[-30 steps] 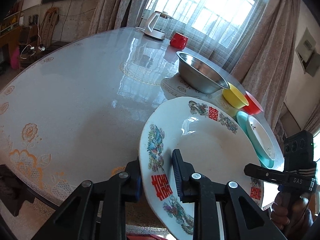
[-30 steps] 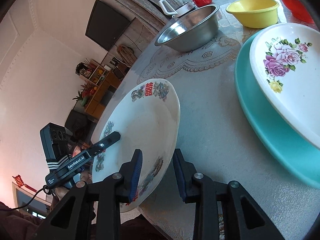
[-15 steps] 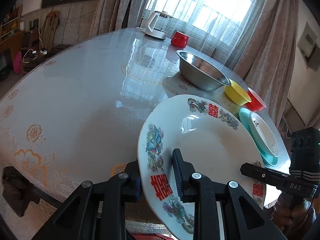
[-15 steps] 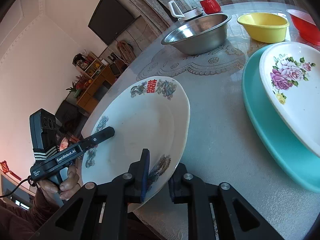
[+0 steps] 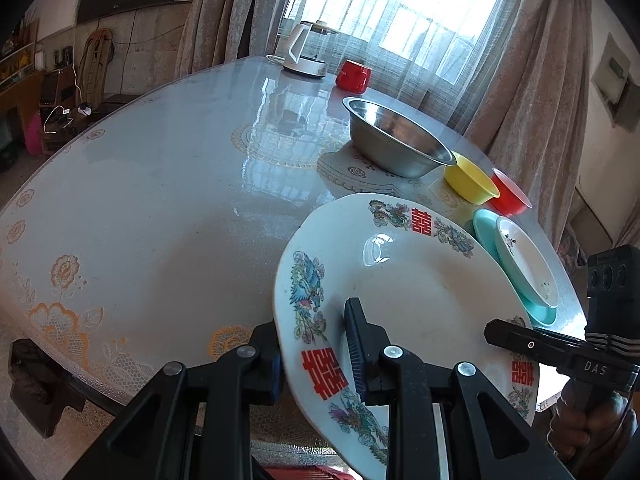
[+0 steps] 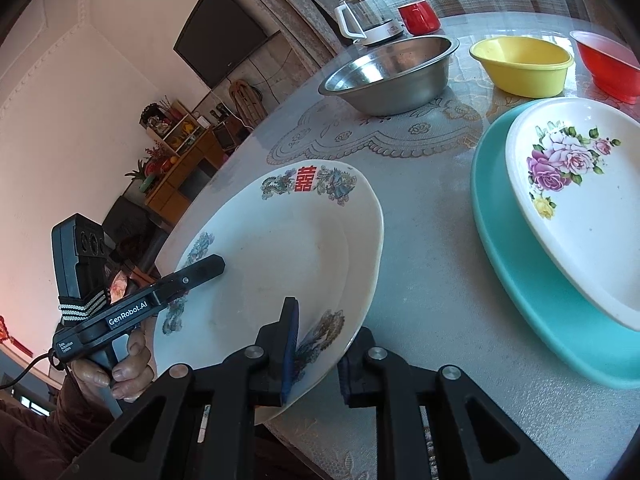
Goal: Organize plates and bowls
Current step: 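Grasp the rim of the red-print white plate with the left tool and lift, then carry the red-print plate onto the stacked rose and teal plates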
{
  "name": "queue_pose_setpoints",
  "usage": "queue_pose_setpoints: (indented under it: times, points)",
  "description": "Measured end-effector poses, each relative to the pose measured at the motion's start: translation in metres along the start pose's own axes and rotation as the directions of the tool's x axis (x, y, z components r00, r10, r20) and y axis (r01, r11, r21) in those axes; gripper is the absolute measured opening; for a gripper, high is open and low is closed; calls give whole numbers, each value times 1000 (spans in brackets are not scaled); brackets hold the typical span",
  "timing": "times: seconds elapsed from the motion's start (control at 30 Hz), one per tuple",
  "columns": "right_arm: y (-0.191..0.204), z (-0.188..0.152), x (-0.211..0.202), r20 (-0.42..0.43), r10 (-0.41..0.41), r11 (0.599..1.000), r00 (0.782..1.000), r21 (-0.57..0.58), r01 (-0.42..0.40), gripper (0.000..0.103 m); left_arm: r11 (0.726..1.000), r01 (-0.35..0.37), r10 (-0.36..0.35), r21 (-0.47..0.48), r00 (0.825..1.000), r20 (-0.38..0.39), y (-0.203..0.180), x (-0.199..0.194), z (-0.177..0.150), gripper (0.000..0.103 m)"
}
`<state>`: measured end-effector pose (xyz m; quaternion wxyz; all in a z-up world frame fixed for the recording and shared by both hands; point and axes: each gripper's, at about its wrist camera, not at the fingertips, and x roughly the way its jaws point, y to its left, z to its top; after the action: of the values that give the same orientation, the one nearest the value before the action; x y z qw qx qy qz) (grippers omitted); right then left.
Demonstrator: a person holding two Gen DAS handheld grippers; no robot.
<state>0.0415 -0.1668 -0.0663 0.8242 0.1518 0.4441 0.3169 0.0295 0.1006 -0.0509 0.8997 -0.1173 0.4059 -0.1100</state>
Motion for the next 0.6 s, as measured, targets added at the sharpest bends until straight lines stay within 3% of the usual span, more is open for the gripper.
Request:
queue_pose_setpoints:
  times: [0.6]
  points:
    - [-4,-2,-29,66,-17,1000,998,-1,17,18,996,3,-7,90,999,42,-31,-6,10,26]
